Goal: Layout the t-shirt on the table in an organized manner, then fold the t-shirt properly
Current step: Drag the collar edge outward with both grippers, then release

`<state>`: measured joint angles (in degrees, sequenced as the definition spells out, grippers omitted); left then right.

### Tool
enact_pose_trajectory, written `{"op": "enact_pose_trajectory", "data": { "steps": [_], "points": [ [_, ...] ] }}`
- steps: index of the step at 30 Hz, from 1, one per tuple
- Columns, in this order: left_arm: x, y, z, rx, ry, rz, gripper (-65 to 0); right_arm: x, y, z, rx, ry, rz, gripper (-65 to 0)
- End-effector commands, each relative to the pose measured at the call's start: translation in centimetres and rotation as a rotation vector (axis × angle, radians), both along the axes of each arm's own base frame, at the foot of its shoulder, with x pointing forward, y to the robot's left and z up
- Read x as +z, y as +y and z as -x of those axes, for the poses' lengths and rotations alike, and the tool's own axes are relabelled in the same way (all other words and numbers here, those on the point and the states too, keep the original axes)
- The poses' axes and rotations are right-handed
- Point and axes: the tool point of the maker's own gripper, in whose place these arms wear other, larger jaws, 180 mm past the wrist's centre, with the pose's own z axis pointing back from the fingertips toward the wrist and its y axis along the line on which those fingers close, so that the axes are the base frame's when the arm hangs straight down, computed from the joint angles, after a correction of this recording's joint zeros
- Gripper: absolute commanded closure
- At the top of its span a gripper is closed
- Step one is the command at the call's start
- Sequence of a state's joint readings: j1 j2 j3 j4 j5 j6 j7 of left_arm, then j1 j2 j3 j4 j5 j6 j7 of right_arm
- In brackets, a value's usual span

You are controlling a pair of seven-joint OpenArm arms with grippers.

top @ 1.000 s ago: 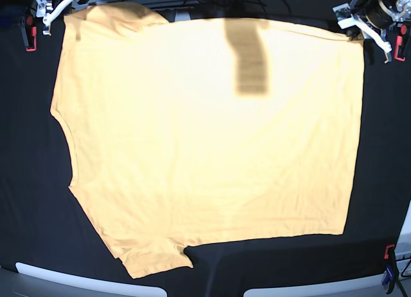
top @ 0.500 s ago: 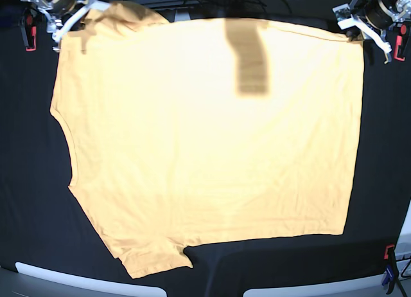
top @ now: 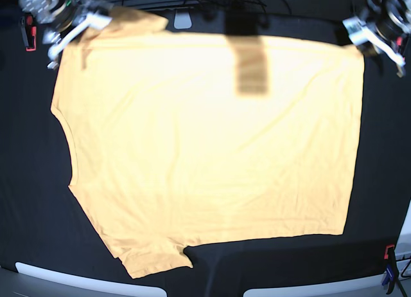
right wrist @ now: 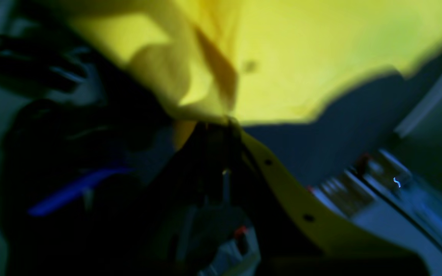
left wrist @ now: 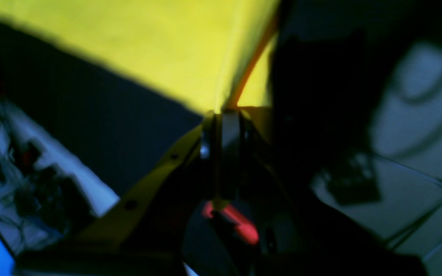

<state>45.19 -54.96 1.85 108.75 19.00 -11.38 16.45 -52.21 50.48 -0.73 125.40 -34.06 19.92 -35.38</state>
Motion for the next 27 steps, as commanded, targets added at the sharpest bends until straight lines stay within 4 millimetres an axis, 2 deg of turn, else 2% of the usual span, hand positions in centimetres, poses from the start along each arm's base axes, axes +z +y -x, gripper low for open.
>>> {"op": "enact_pose_trajectory", "data": {
  "steps": [1,6,10,13,20,24,27],
  "points": [
    [1.0,0.4,-0.9,0.004,-0.033,-0.002,0.0,1.2,-0.5,-1.0,-0.005,-0.041,0.007,0.0],
    [2.3,0.7,-2.4,0.004,-0.089,0.022,0.0,3.5,-1.5,-3.8,-0.062,-0.13,-0.095,0.0],
    [2.4,0.6,-4.2,0.086,-0.134,0.103,0.0,4.7,-1.5,-6.2,-0.098,-0.207,-0.158,0.0],
    [2.5,0.8,-6.2,0.153,-0.188,0.164,0.0,4.8,-0.7,-7.9,-0.084,-0.251,-0.244,0.0],
    [3.7,0.8,-10.0,0.247,-0.281,0.261,0.0,4.7,-2.2,-11.9,-0.121,-0.312,-0.263,0.0],
    [4.2,0.0,-11.0,0.277,-0.311,0.318,0.0,3.4,-2.5,-14.0,-0.151,-0.302,-0.302,0.0],
    [4.1,-0.2,-11.6,0.302,-0.32,0.355,0.0,3.2,-3.0,-15.8,-0.17,-0.328,-0.3,0.0]
  ]
}}
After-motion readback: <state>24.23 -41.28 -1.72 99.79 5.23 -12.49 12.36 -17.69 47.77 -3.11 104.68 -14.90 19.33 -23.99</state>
